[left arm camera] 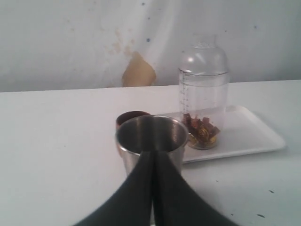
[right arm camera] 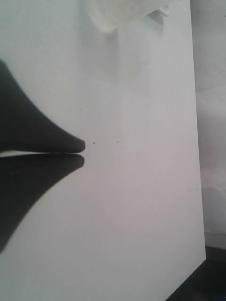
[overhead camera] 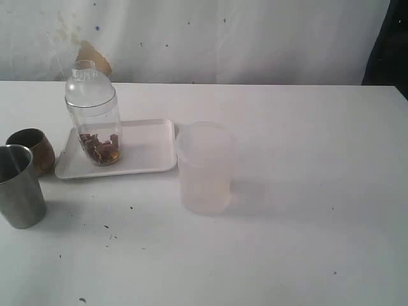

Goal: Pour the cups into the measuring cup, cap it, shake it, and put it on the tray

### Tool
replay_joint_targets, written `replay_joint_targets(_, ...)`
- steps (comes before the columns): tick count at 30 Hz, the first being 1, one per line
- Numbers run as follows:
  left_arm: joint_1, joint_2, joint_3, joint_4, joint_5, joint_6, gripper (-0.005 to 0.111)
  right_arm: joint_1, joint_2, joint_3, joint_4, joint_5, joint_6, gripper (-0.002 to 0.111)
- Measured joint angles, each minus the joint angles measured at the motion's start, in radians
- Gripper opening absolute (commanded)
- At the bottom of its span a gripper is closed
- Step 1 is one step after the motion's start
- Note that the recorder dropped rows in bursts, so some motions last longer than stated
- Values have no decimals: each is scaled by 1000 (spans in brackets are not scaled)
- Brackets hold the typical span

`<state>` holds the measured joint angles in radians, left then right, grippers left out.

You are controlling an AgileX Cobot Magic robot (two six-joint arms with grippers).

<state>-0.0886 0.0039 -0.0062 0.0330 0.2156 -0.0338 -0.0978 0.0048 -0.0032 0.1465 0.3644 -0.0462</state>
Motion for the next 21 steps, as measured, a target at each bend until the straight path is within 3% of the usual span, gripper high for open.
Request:
replay_joint_targets(5,104,0,0,-33,2,-3,0,0,0,0,0,0,0,0)
replay_joint_targets(21,117,0,0,-57,2,-10,0,0,0,0,0,0,0,0)
